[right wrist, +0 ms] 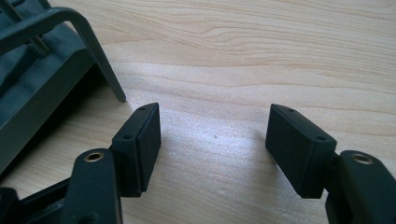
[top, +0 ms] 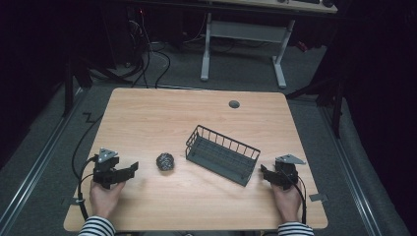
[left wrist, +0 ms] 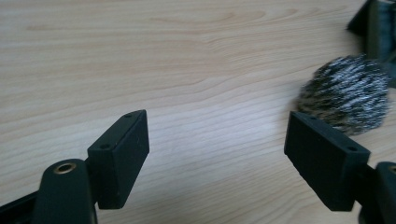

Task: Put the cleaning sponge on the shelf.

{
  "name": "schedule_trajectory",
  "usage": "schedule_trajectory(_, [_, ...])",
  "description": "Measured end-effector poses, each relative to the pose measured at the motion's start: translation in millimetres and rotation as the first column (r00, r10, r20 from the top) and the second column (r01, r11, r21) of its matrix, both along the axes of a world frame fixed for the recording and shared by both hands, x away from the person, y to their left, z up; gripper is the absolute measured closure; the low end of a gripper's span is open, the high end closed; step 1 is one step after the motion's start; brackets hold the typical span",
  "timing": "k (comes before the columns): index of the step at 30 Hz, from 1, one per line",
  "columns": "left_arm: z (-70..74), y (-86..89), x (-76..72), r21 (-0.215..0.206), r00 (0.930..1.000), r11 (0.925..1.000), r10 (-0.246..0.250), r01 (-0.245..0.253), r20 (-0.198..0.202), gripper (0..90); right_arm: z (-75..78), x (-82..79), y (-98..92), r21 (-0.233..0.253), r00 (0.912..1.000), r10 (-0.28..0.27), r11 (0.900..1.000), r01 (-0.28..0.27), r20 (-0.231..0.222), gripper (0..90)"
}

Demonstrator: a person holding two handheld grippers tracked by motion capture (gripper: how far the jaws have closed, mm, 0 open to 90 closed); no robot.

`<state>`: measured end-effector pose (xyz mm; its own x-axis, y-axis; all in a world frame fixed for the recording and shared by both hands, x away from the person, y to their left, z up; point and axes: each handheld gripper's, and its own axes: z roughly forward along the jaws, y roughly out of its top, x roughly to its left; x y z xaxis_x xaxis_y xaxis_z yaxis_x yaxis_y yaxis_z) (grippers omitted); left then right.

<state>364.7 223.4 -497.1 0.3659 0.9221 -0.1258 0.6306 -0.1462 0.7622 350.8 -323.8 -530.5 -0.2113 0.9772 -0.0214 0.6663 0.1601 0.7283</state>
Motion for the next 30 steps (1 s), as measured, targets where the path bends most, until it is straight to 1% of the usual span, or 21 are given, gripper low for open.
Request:
schedule_trajectory(2, [4.5, -5.2, -0.7, -0.014, 0.9996, 0.9995, -0.03, 0.029, -0.004, 22.3, 0.0, 0.0, 0.0, 0.0, 1.0, 0.0, 1.0, 0.0, 0.0, 35.9])
schedule_trajectory(4, [8.1, -11.5, -1.6, -0.015, 0.9985, 0.9984, -0.054, 0.054, -0.002, 21.8, 0.0, 0.0, 0.0, 0.0, 1.0, 0.0, 1.0, 0.0, 0.0, 35.9])
schedule_trajectory(9, [14.3, -31.7, -1.1, -0.015, 0.9924, 0.9923, -0.123, 0.123, -0.005, 19.4, 0.0, 0.0, 0.0, 0.0, 1.0, 0.0, 1.0, 0.0, 0.0, 35.8])
schedule_trajectory(13, [13.6, -47.5, 2.6, 0.012, 0.9868, 0.9869, -0.161, 0.161, -0.016, 15.8, 0.0, 0.0, 0.0, 0.0, 1.0, 0.0, 1.0, 0.0, 0.0, 35.8])
schedule_trajectory(15, [12.4, -56.5, 5.5, 0.024, 0.9841, 0.9842, -0.174, 0.175, -0.034, 14.8, 0.0, 0.0, 0.0, 0.001, 1.0, 0.0, 1.0, 0.0, 0.0, 35.9])
schedule_trajectory(18, [10.1, -70.9, 11.9, 0.041, 0.9779, 0.9778, -0.204, 0.206, -0.047, 14.6, 0.0, 0.0, 0.0, 0.001, 1.0, 0.0, 1.0, 0.0, 0.0, 35.8])
schedule_trajectory(23, [3.4, -87.1, 21.6, 0.077, 0.972, 0.9707, -0.222, 0.227, -0.078, 13.0, 0.0, 0.0, -0.1, 0.0, 1.0, 0.0, 1.0, 0.0, 0.001, 35.8])
schedule_trajectory(25, [0.4, -92.8, 25.0, 0.081, 0.9694, 0.9685, -0.228, 0.235, -0.091, 12.5, 0.0, 0.1, -0.1, 0.0, 1.0, 0.0, 1.0, 0.0, 0.001, 35.8])
schedule_trajectory(26, [-1.2, -96.2, 27.1, 0.089, 0.967, 0.9658, -0.235, 0.244, -0.099, 12.4, 0.0, 0.1, -0.1, 0.0, 1.0, 0.0, 1.0, 0.0, 0.001, 35.8])
schedule_trajectory(28, [-4.1, -101.1, 29.8, 0.099, 0.966, 0.9639, -0.237, 0.247, -0.103, 12.6, 0.0, 0.1, -0.1, 0.0, 1.0, 0.0, 1.0, 0.0, 0.001, 35.8])
schedule_trajectory(30, [-7.4, -104.4, 32.2, 0.101, 0.9644, 0.9627, -0.24, 0.251, -0.111, 13.9, 0.0, 0.1, -0.1, 0.0, 1.0, 0.0, 1.0, 0.0, 0.001, 35.8])
